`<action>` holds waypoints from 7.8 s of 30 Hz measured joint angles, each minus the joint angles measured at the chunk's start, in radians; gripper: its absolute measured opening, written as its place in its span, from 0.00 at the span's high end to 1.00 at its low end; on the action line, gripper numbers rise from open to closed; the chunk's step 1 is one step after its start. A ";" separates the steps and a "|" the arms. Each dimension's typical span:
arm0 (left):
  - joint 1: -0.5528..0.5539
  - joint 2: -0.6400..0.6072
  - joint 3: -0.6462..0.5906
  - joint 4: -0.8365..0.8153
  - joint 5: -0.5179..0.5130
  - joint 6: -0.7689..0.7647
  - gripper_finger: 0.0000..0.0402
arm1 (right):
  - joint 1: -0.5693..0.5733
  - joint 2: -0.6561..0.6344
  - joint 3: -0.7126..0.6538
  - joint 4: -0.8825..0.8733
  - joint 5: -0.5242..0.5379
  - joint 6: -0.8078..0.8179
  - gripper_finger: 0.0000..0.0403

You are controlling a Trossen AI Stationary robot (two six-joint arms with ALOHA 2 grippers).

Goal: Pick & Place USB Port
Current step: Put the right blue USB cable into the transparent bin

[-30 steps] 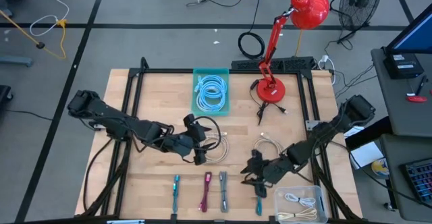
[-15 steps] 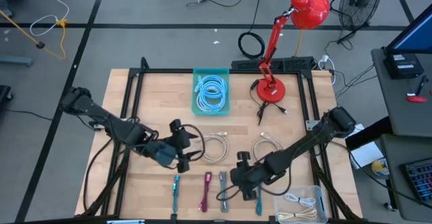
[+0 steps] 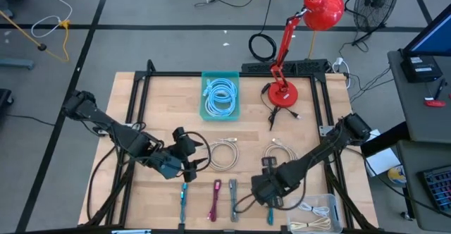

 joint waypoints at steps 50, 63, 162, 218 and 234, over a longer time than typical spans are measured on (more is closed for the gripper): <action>-0.025 0.001 -0.005 -0.105 -0.016 0.331 0.35 | 0.032 -0.002 -0.189 0.587 -0.139 1.408 0.59; -0.024 0.001 -0.095 -0.128 -0.013 0.408 0.35 | -0.064 -0.002 -0.112 0.297 -0.277 1.498 0.59; 0.078 0.000 -0.391 0.069 0.109 -0.181 0.35 | 0.256 -0.467 -0.165 -0.106 0.105 0.369 0.98; 0.248 0.001 -0.391 0.444 -0.129 -0.157 0.35 | 0.457 -0.309 -0.273 0.301 -0.161 0.393 0.98; 0.248 0.001 -0.391 0.443 -0.128 -0.137 0.35 | 0.453 -0.316 -0.368 0.478 -0.191 0.407 0.91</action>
